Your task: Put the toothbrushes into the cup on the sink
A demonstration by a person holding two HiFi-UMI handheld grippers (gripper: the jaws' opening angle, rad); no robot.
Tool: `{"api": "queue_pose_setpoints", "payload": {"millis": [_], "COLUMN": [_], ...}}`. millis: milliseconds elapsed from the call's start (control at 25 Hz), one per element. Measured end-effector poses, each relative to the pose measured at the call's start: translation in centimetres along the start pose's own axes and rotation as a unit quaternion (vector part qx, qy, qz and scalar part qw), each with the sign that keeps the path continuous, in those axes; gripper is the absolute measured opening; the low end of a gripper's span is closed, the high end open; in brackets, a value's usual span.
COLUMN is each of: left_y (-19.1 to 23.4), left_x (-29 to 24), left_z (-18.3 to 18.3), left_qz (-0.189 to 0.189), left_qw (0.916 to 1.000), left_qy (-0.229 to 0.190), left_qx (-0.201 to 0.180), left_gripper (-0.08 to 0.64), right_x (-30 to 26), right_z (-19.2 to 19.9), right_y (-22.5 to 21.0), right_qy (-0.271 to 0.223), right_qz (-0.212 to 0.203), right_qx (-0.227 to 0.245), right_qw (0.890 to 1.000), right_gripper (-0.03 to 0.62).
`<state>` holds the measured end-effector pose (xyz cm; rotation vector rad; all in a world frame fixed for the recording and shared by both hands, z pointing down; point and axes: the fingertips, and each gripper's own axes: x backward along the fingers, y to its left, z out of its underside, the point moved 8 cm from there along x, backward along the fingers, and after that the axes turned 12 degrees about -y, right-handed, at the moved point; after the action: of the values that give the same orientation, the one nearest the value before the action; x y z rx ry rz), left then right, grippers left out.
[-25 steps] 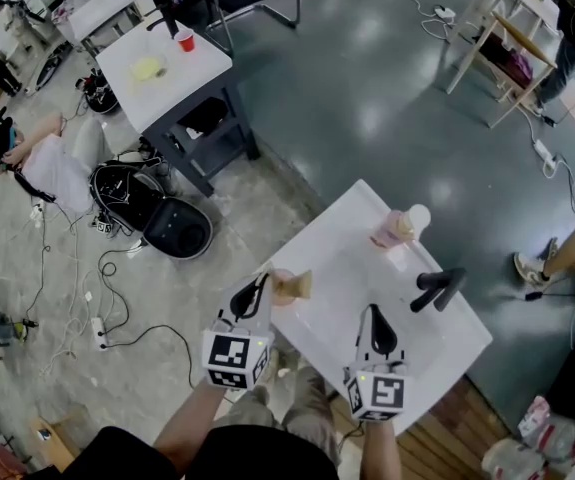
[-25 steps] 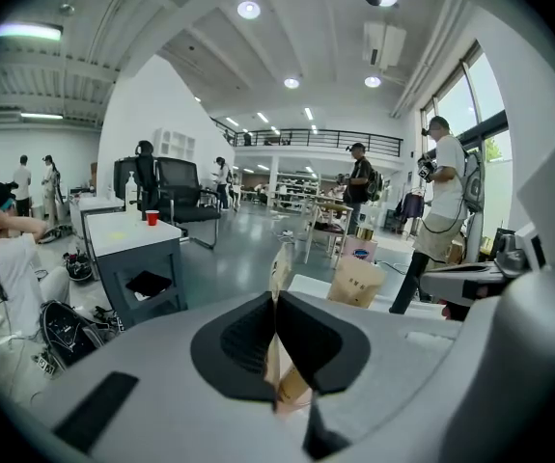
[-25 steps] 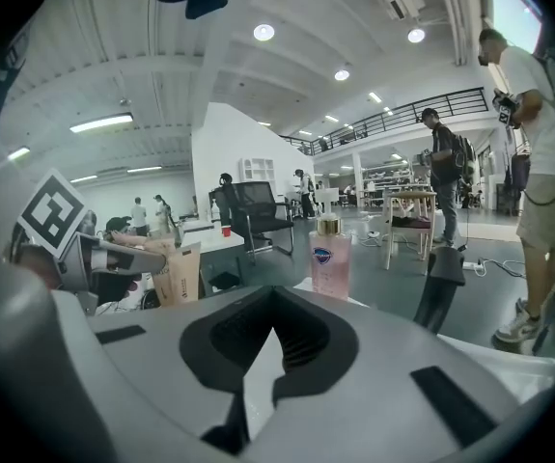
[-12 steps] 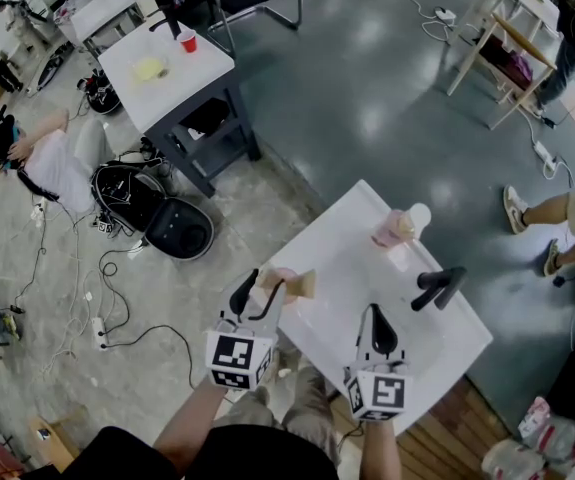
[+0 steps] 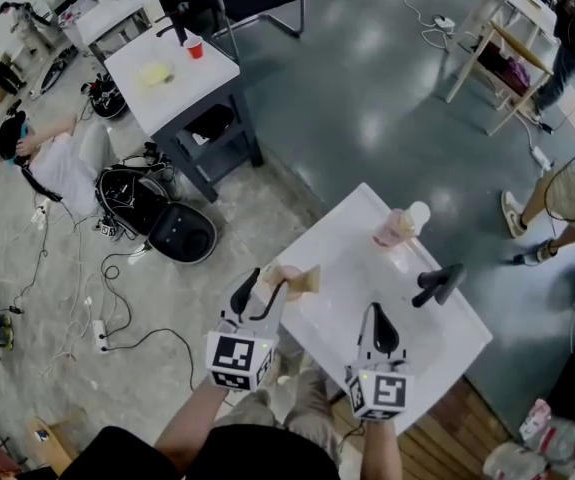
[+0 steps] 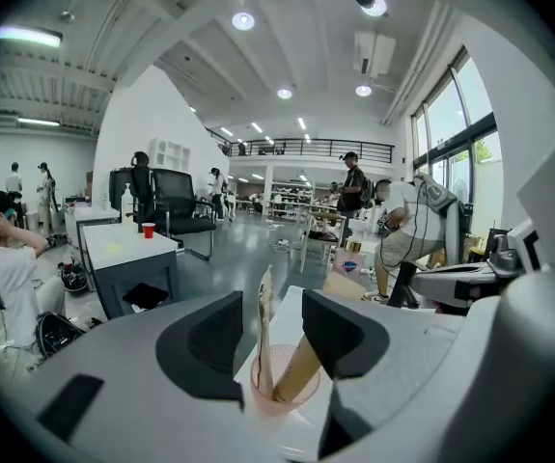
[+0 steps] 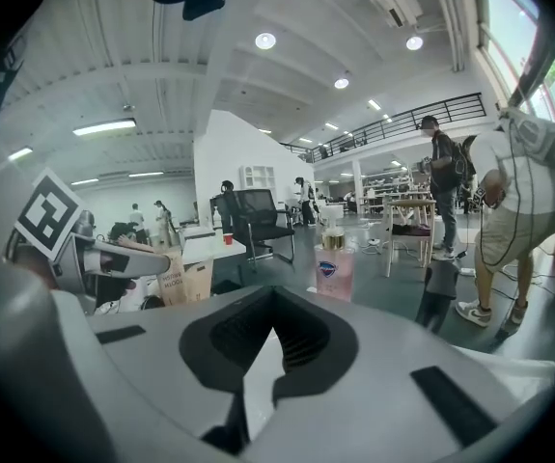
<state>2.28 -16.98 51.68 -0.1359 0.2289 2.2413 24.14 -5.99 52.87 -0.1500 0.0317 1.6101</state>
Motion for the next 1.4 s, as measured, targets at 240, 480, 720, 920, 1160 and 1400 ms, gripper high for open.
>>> {"api": "queue_pose_setpoints", "payload": {"millis": [240, 480, 720, 920, 1160, 1400], "left_y": [-0.3, -0.8, -1.3, -1.7, -2.1, -2.2], "left_x": [1.7, 4.3, 7.8, 10.7, 14.3, 17.4], "left_z": [-2.0, -4.3, -6.5, -8.1, -9.4, -9.2], "left_qz": [0.006, 0.027, 0.051, 0.068, 0.081, 0.096], "left_qw": [0.9997, 0.9985, 0.996, 0.9932, 0.9906, 0.9874], "left_qy": [-0.022, -0.045, -0.071, -0.09, -0.104, -0.117], "left_qx": [-0.004, -0.012, -0.021, -0.028, -0.036, -0.046], "left_gripper": [0.176, 0.175, 0.167, 0.14, 0.111, 0.064], "right_x": [1.3, 3.7, 6.7, 9.2, 12.4, 14.7], "right_z": [-1.9, -4.3, -6.7, -8.4, -9.0, -9.3], "right_y": [1.1, 2.5, 4.5, 6.0, 8.0, 10.2], "right_qy": [-0.017, -0.044, -0.07, -0.096, -0.102, -0.119], "right_qz": [0.008, 0.022, 0.04, 0.053, 0.064, 0.07], "right_qx": [0.008, 0.022, 0.035, 0.045, 0.053, 0.057], "right_qw": [1.0, 0.999, 0.996, 0.993, 0.991, 0.989], "right_gripper": [-0.002, -0.002, -0.002, -0.002, -0.002, -0.002]}}
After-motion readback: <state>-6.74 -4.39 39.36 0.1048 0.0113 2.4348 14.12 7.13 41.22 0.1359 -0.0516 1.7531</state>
